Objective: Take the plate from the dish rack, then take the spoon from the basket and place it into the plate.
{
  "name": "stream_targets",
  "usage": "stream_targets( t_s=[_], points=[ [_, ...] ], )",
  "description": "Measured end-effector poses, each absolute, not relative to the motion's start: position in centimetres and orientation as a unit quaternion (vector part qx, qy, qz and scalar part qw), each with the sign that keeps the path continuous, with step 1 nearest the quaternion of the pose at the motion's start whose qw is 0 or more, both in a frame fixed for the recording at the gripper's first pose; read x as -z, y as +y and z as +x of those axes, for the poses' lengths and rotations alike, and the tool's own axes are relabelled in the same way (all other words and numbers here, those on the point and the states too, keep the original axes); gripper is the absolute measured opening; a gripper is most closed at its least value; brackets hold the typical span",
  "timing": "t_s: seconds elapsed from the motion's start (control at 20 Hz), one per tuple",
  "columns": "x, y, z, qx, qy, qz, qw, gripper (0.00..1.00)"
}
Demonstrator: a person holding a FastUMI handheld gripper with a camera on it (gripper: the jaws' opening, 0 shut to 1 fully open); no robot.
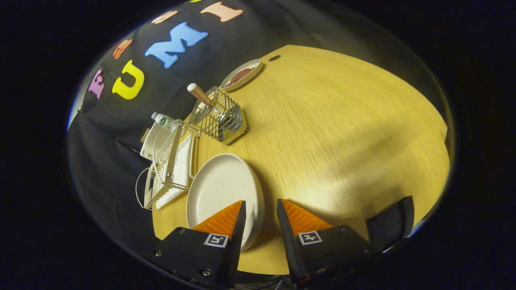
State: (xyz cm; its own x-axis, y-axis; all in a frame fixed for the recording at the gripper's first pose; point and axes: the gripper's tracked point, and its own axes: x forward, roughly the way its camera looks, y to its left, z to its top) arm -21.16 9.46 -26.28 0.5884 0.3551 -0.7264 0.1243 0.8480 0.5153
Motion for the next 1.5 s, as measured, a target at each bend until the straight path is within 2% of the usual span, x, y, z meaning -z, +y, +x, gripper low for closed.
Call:
stream_targets(
  t_s=[0.35, 0.65, 0.7, 0.8, 1.0, 1.15, 1.25, 1.35, 1.45, 1.5],
  points=[
    [15.0, 6.6, -14.8, -0.111, 0.25, 0.134, 0.953, 0.49],
    [8.7, 6.5, -12.1, -0.118, 0.157, 0.066, 0.978, 0.48],
    [8.1, 6.7, -11.7, -0.122, 0.142, 0.063, 0.98, 0.55],
    [6.8, 7.2, -10.9, -0.13, 0.11, 0.047, 0.984, 0.97],
    [7.9, 7.5, -8.5, -0.123, 0.061, 0.007, 0.991, 0.97],
    [11.1, 7.9, -6.7, -0.11, 0.066, 0.0, 0.992, 0.97],
    [12.5, 8.7, -5.3, -0.117, 0.066, -0.005, 0.991, 0.89],
    [13.7, 10.0, -3.6, -0.129, 0.059, -0.001, 0.99, 0.87],
    [15.7, 10.7, -2.6, -0.132, 0.08, 0.015, 0.988, 0.76],
    [16.7, 10.9, -2.2, -0.136, 0.094, 0.018, 0.986, 0.64]
  ],
)
